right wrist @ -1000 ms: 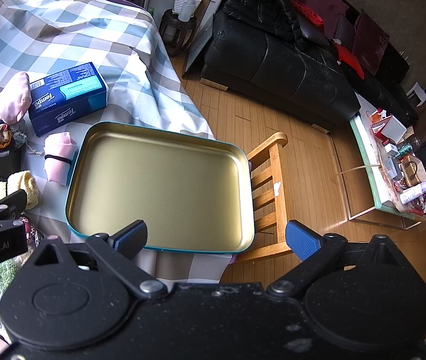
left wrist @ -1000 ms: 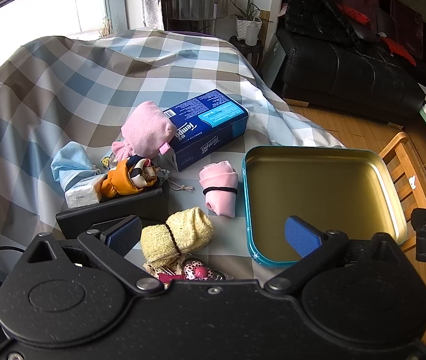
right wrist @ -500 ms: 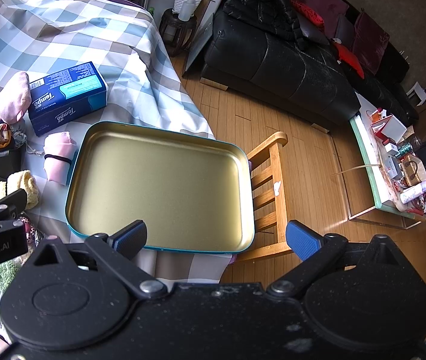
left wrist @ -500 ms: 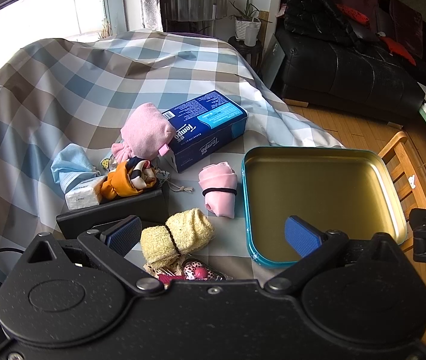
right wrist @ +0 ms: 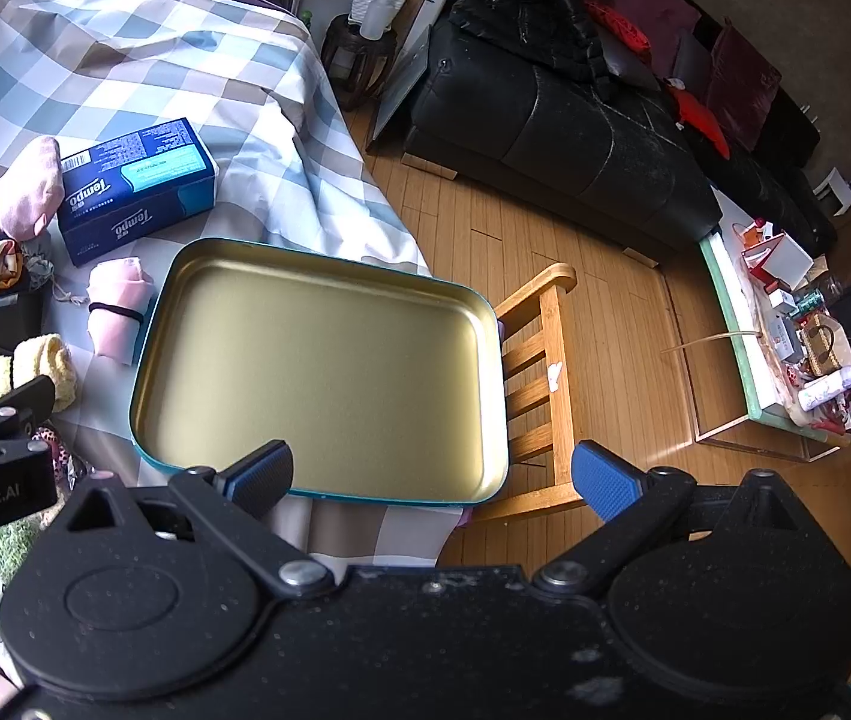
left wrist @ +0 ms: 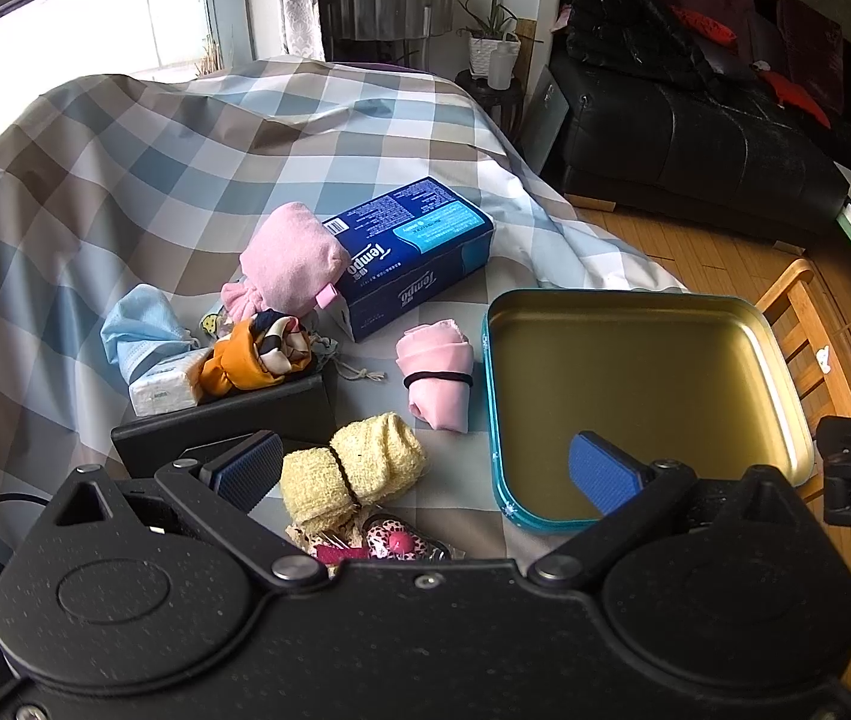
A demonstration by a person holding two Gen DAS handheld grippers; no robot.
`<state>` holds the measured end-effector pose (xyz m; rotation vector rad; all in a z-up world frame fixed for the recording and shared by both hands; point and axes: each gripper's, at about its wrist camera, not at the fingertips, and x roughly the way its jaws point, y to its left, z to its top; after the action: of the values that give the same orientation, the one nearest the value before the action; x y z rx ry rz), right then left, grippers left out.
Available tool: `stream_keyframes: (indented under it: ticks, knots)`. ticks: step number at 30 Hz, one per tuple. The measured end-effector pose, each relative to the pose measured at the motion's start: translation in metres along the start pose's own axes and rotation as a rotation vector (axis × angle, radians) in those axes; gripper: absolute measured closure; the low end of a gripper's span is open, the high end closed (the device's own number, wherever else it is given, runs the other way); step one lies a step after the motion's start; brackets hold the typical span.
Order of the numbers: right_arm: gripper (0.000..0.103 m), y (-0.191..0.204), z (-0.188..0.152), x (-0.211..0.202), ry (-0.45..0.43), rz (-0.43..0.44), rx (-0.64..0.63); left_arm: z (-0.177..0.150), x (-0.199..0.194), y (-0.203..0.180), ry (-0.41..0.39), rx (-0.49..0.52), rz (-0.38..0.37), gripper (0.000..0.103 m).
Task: Organize soft objects
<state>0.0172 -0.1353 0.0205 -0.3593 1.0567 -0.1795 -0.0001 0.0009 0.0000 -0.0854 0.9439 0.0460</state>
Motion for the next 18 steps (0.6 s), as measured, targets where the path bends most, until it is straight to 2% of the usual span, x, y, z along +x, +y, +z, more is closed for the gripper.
stream_keyframes:
  ticks: [13,18]
  knots:
    - [0.003,0.001,-0.002,0.000,-0.002,0.000,-0.003,-0.001,0.000,0.000,0.001,0.005,0.001,0.004]
    - [0.003,0.003,-0.002,-0.008,-0.032,-0.002,-0.001,0.000,0.003,0.012,-0.007,0.012,0.000,0.004]
